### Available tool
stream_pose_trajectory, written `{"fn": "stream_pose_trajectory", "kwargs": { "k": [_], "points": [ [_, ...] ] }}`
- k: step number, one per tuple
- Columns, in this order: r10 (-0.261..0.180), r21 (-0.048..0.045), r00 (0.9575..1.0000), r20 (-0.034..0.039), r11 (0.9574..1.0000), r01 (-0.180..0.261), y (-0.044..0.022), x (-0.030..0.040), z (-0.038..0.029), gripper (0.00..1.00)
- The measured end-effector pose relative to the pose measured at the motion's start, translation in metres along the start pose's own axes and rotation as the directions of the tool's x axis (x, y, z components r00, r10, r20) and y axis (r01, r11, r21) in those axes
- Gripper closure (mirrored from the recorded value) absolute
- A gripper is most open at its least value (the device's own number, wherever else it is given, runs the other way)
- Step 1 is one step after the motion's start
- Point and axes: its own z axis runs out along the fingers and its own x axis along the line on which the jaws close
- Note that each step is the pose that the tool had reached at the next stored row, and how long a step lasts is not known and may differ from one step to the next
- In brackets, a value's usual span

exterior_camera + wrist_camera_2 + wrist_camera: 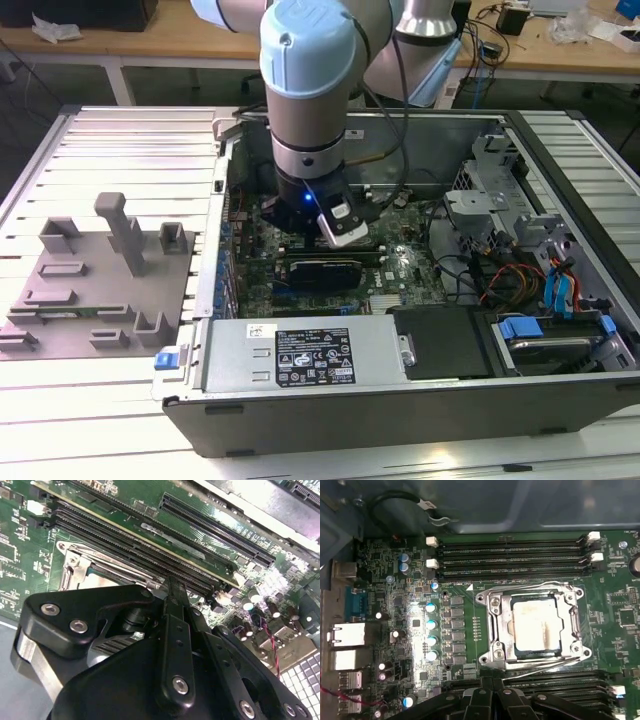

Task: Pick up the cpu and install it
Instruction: 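Install the second cpu locking lever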

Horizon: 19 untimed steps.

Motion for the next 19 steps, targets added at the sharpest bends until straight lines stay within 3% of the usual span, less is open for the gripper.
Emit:
{"fn": "stream_pose_trajectory", "kwargs": {
  "k": [3,6,13,15,19],
  "points": [
    [0.001,-0.0128,1.0,-0.0004,0.9999,-0.001,-0.0002,0.0004,0.0017,0.89],
    [0.002,-0.0356,1.0,-0.0013,0.9994,-0.002,-0.0005,0.0005,0.0049,0.89],
    [0.003,-0.0761,1.0,-0.003,0.9971,-0.003,-0.0012,0.0007,0.0109,0.89],
    [0.003,-0.0821,1.0,-0.0035,0.9966,-0.003,-0.0014,0.0009,0.0122,0.89],
    [0.003,-0.0828,1.0,-0.0035,0.9966,-0.003,-0.0015,0.0016,0.0126,0.89]
  ]
}}
